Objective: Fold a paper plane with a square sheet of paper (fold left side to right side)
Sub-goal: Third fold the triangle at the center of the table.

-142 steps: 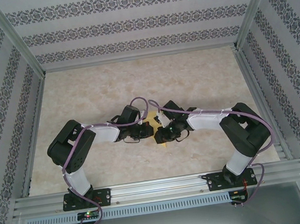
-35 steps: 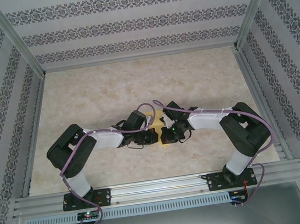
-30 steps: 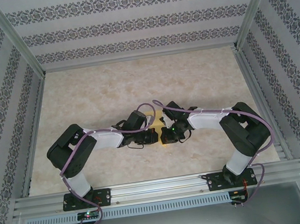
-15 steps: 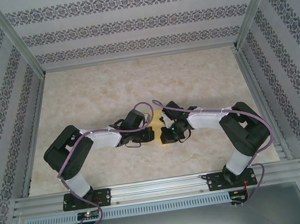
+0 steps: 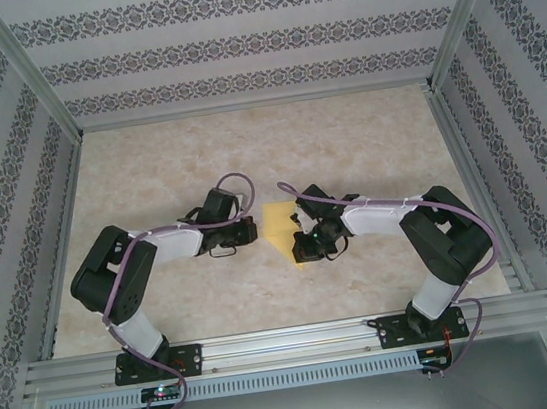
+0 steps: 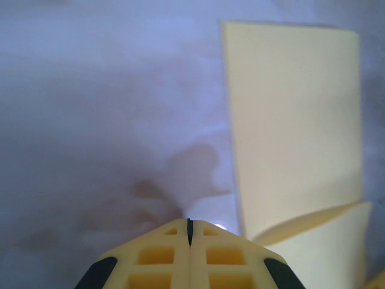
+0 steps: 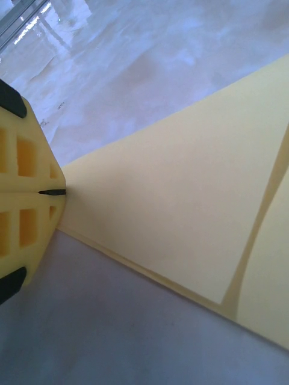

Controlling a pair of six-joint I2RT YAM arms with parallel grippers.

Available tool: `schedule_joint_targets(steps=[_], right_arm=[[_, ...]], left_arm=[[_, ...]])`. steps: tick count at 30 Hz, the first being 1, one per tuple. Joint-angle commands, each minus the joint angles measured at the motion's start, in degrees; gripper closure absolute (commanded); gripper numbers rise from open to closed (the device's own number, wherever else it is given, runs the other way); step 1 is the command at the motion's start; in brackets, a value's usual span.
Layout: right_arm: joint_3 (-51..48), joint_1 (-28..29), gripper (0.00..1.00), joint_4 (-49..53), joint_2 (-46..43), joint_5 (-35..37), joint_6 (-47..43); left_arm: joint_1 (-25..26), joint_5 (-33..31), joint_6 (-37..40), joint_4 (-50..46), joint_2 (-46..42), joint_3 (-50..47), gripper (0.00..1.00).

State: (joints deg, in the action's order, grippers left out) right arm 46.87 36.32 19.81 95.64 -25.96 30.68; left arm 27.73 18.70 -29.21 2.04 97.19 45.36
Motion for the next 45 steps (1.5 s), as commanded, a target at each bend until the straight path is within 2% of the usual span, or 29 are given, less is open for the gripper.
schedule_joint_targets(steps=[1,6,13,22,29,38,45], right_arm=[[-2.32,-1.04,1.00,6.68,1.33,7.41,-1.06],[-2.07,-1.26,1.00,6.47,0.78,7.51,-0.75],[-1.86,-1.51,1.00,6.46,0.50,7.07,-0.86],[-1.80,-1.69,1.00,8.34,-2.17,7.32,-1.43],[-0.14,-0.79,1.00,4.49,-6.84,3.62,2.16],[3.10,0.98,1.00,-0.50,-0.42,3.05,5.51],[2.00,1.04,1.00,1.85,1.06,3.81,4.79]], left_arm=[[-0.58,-0.57,2.76,-3.05,-5.21,-0.15,0.96],[4.96,2.55,1.15,-1.39,-8.63,-0.27,0.95],[11.65,5.07,-1.07,2.88,-1.36,2.95,0.95],[12.09,2.85,-0.79,2.94,6.75,7.73,0.95],[12.07,2.55,-1.70,4.00,7.85,4.75,0.96],[12.18,1.34,-1.90,3.87,7.60,3.00,0.96],[12.13,0.54,-1.38,2.60,7.58,3.62,0.96]])
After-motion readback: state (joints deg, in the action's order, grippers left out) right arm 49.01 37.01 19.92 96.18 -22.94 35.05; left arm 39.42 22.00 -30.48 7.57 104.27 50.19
